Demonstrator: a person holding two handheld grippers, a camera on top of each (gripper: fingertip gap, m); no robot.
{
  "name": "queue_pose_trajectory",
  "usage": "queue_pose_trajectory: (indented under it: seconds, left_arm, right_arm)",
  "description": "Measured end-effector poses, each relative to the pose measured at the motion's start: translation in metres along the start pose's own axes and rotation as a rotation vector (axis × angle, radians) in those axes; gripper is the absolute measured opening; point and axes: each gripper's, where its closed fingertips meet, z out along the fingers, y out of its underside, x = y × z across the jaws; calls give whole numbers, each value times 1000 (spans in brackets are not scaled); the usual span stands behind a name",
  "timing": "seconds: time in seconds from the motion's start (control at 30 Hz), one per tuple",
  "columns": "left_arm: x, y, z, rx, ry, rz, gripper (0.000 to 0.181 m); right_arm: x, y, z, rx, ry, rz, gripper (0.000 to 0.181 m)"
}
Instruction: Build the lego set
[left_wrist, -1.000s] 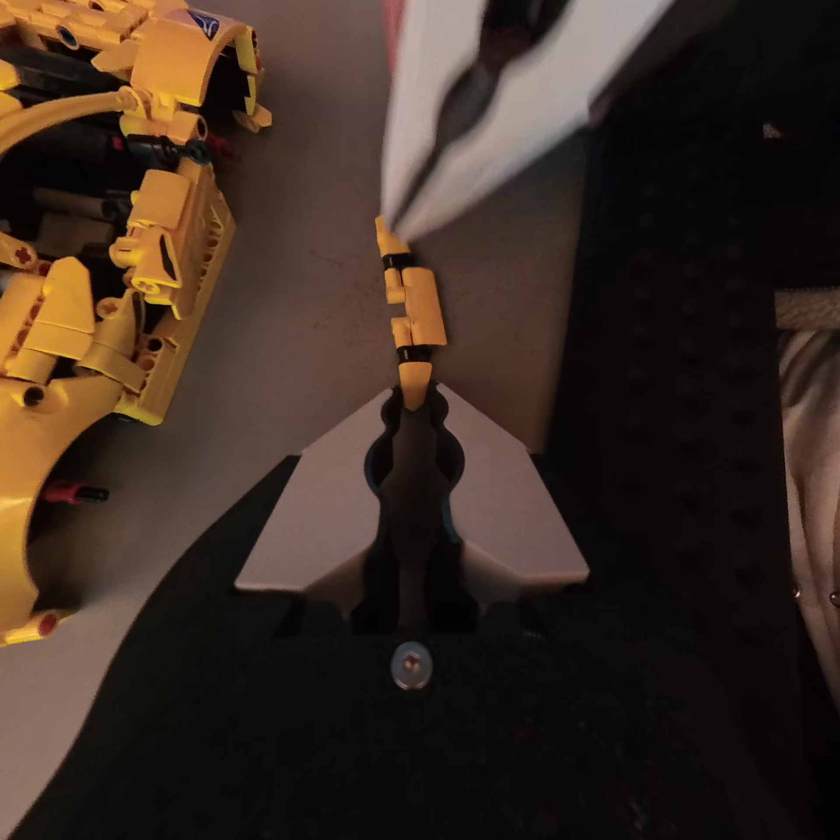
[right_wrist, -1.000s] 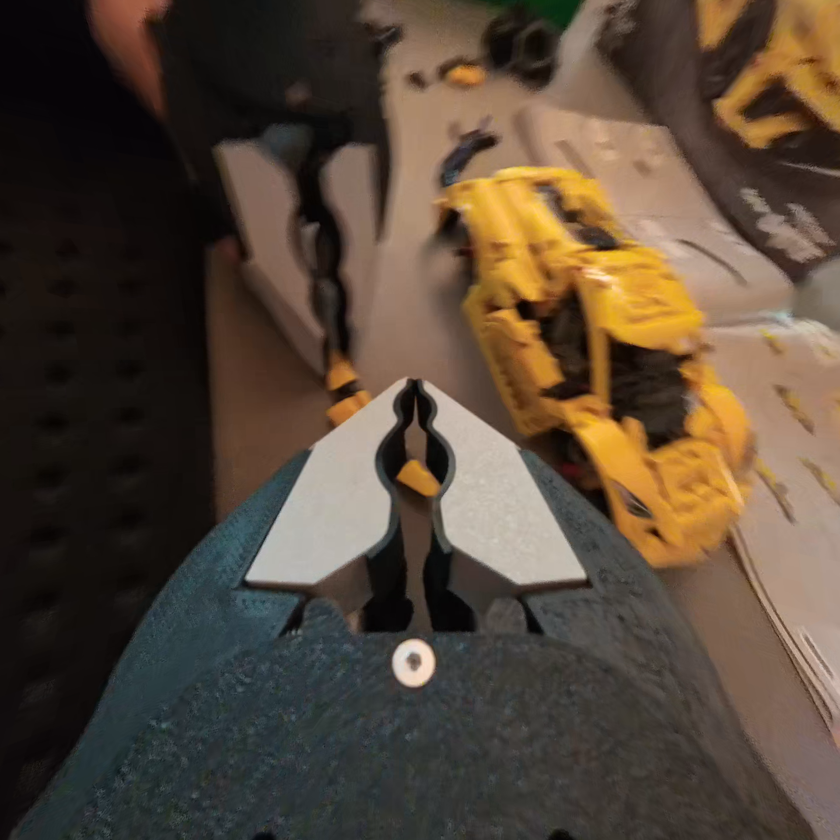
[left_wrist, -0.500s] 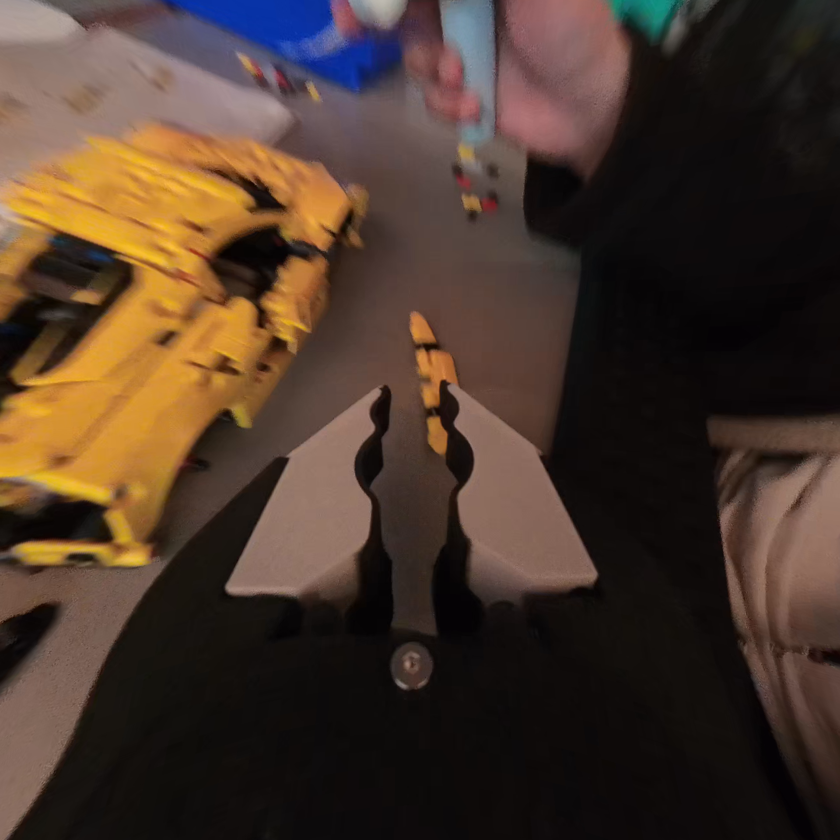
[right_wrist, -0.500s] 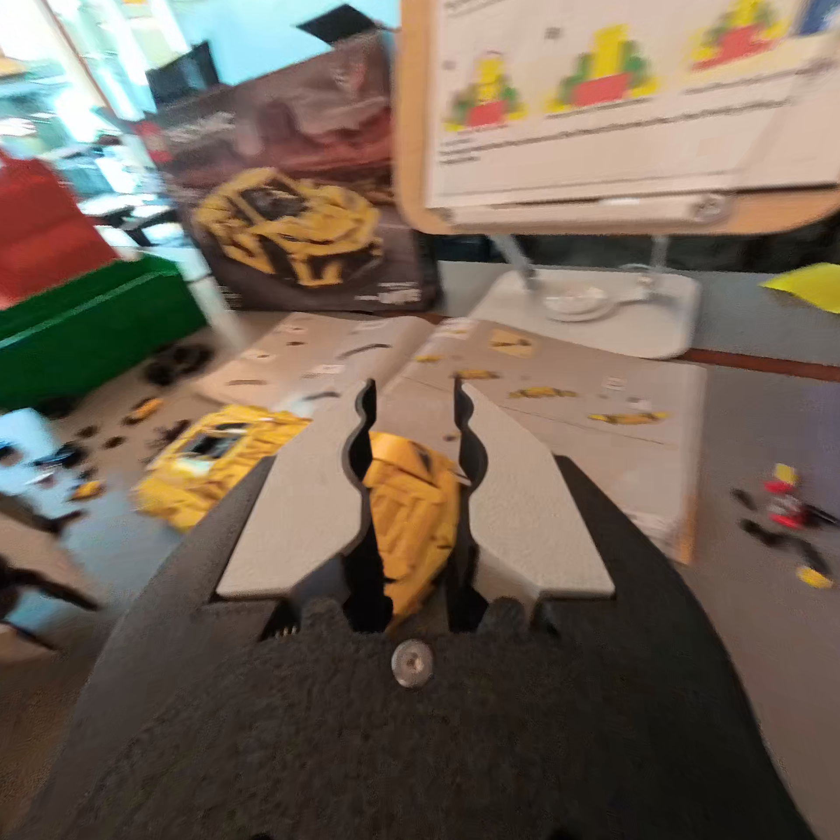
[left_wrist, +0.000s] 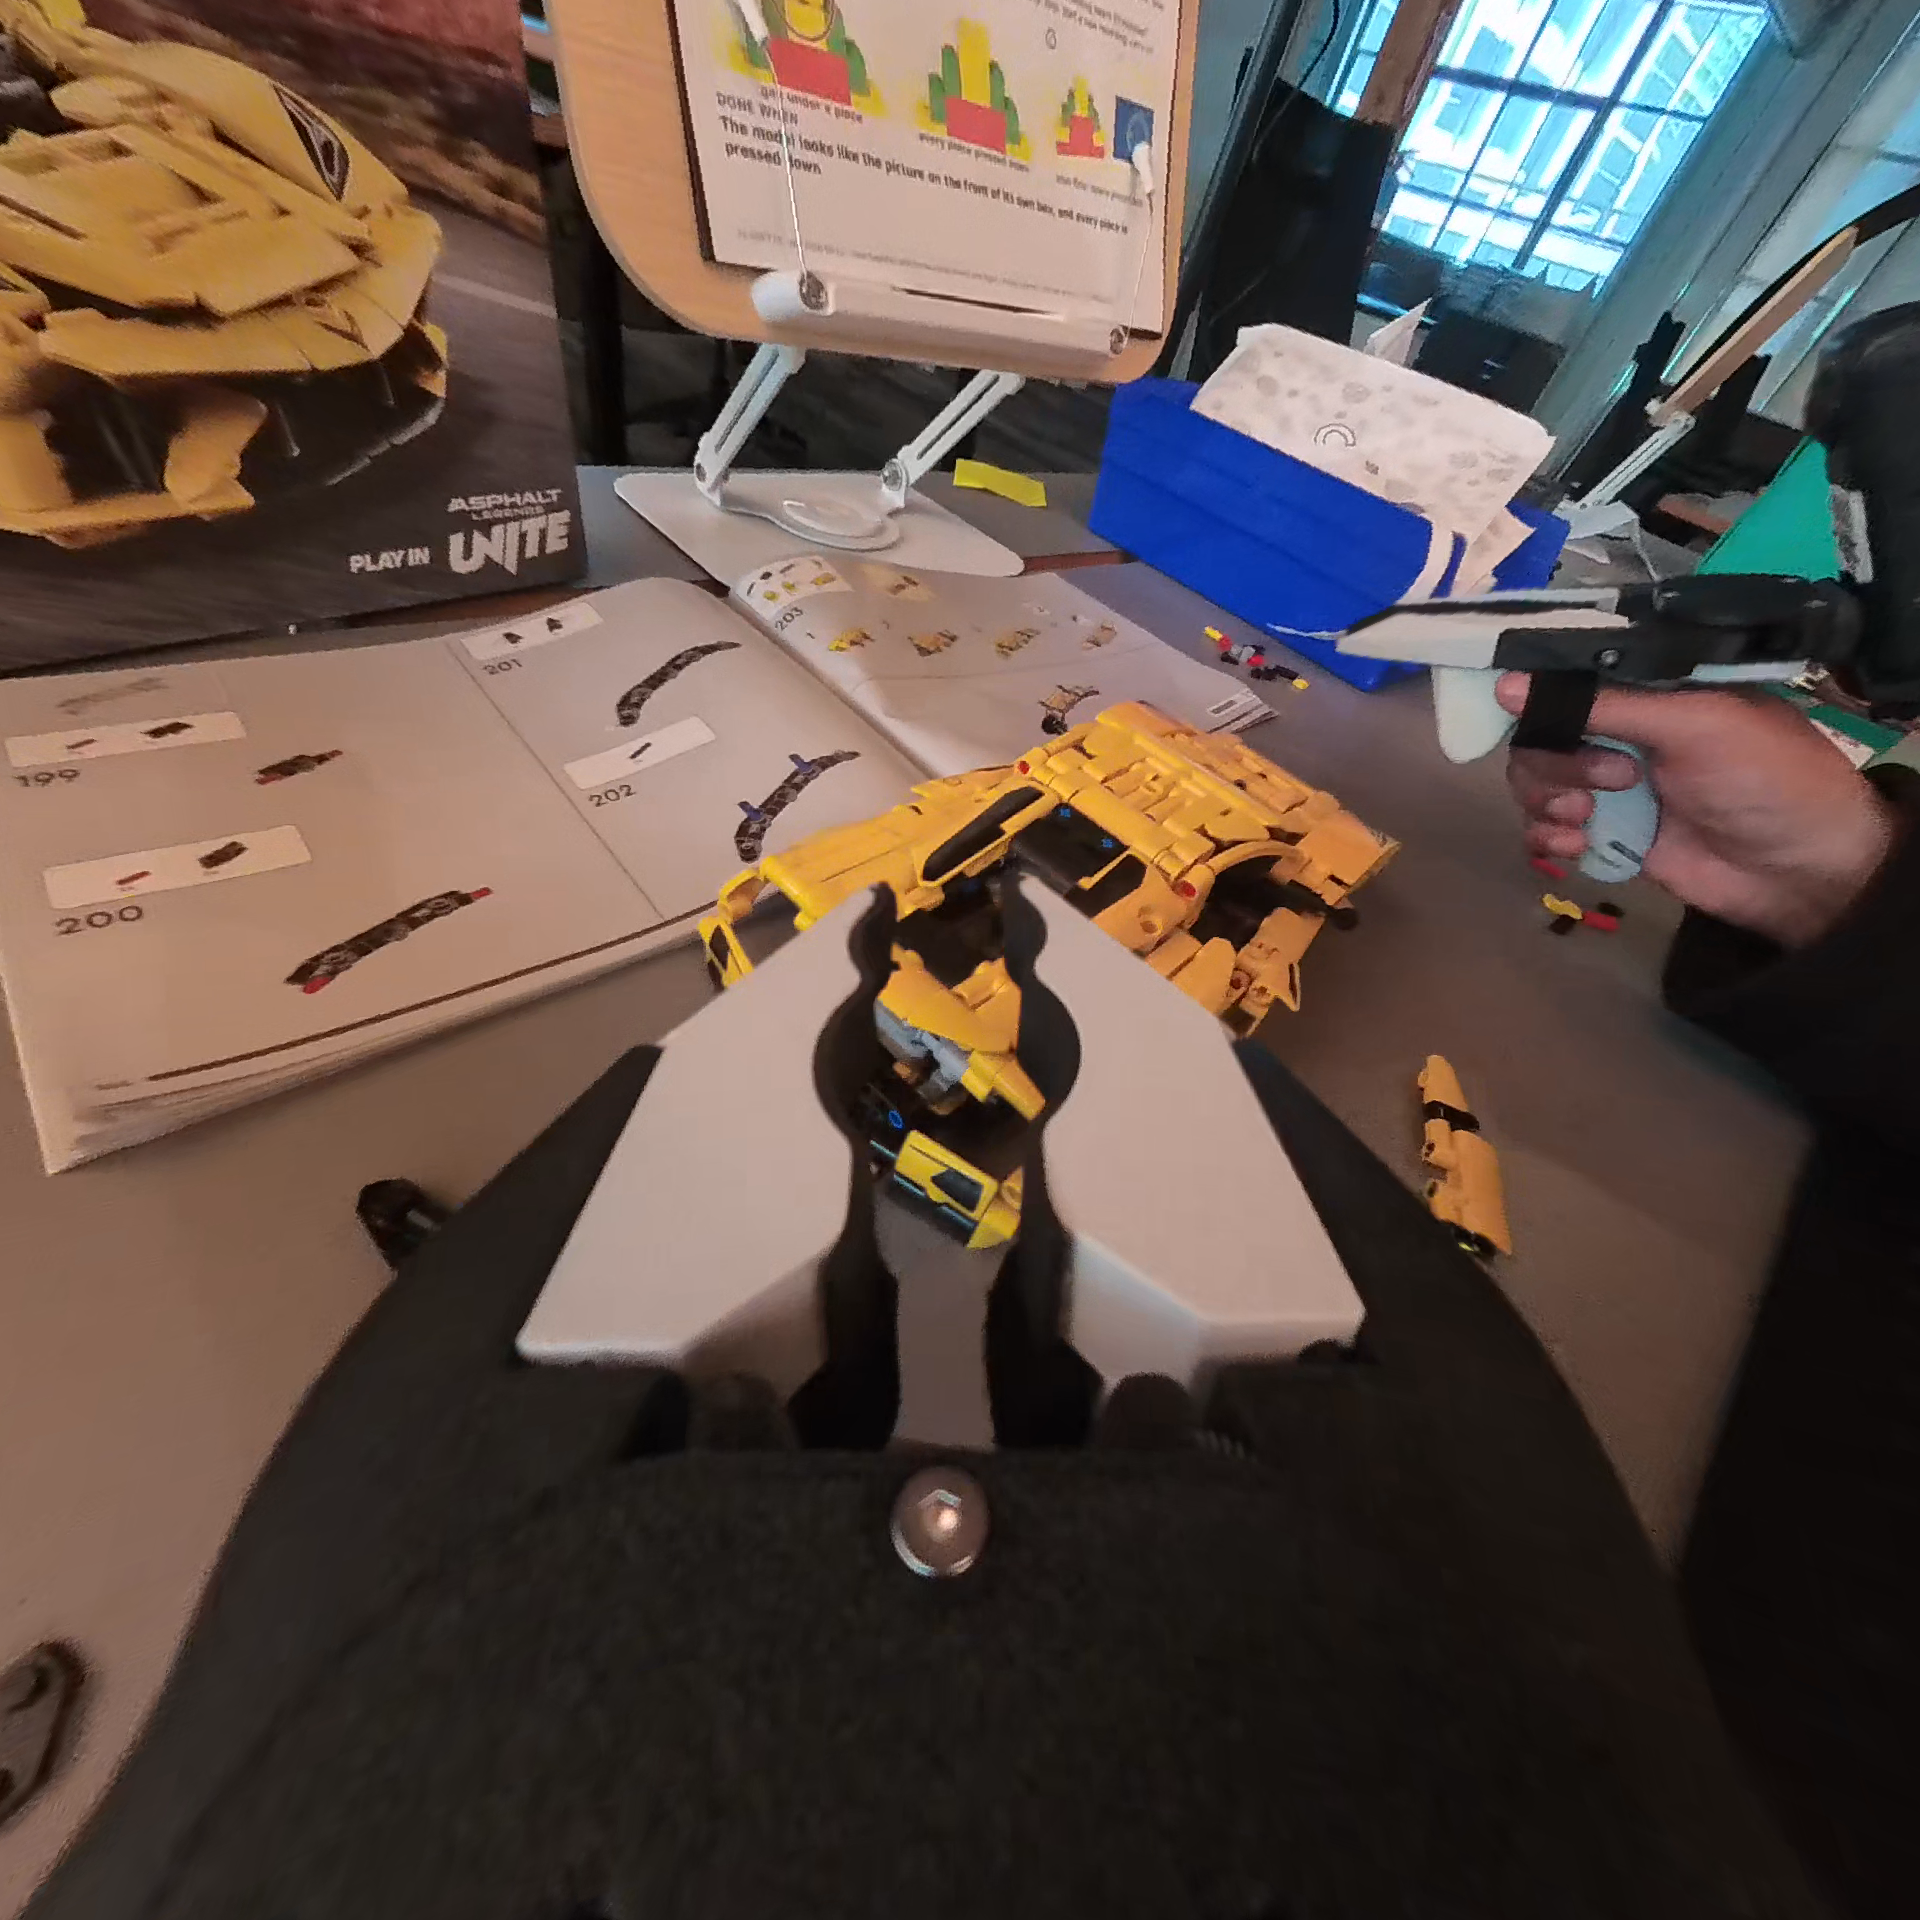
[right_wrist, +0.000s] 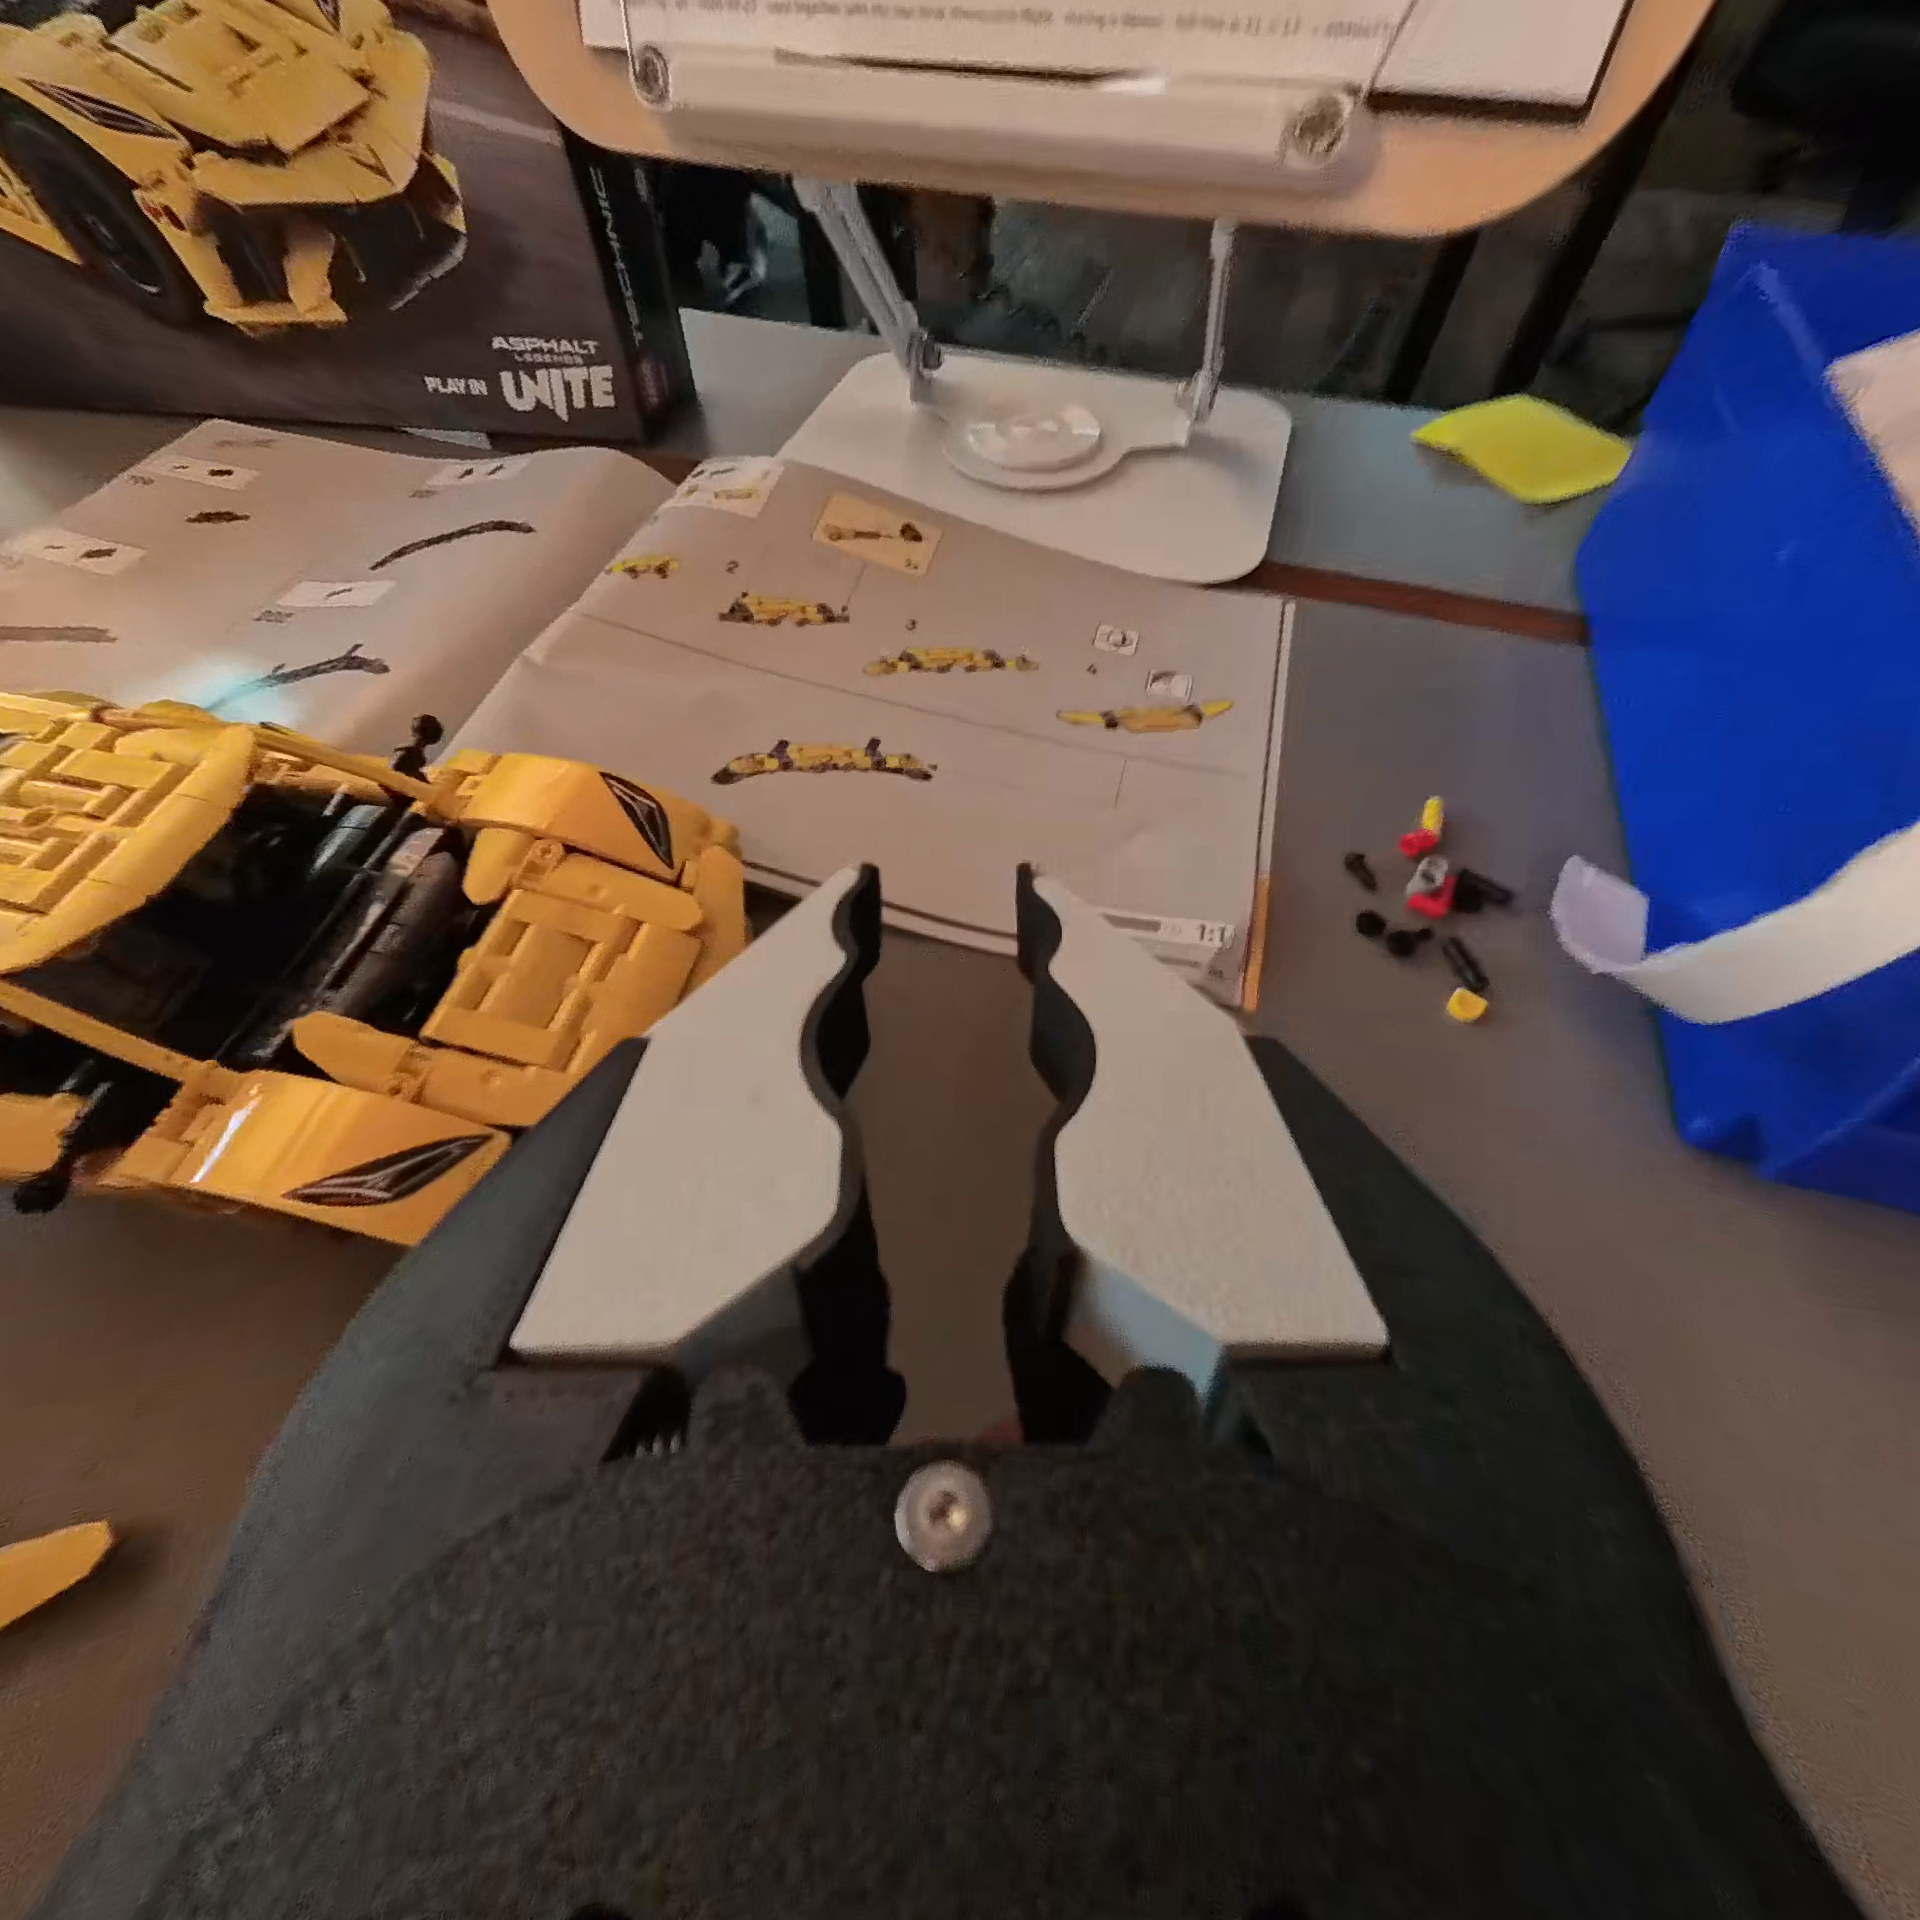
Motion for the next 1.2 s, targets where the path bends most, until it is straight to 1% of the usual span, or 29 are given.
queue_pose_trajectory:
  seconds: [0.07, 0.2, 0.3, 0.4, 0.63, 0.77, 1.2]
  left_arm:
    - [4, 2, 1, -7, 21, -11, 20]
    - [8, 2, -1, 5, 26, 0, 20]
    - [11, 4, -1, 4, 47, -22, 19]
    - [13, 5, -1, 0, 72, -55, 20]
    - [16, 8, 0, -11, 93, -73, 20]
    - [18, 8, 0, -14, 99, -68, 20]
    - [19, 10, 2, -24, 109, -78, 20]
  right_arm:
    - [2, 4, 1, -17, -22, 46, 27]
    - [3, 12, 3, -64, -30, 76, 27]
    - [-3, 15, 3, -88, -62, 83, 21]
    - [-5, 16, 3, -91, -71, 82, 15]
    - [2, 19, 5, -102, -44, 104, 14]
    - [4, 21, 5, -105, -53, 139, 14]
    - [-1, 20, 6, -105, -77, 136, 12]
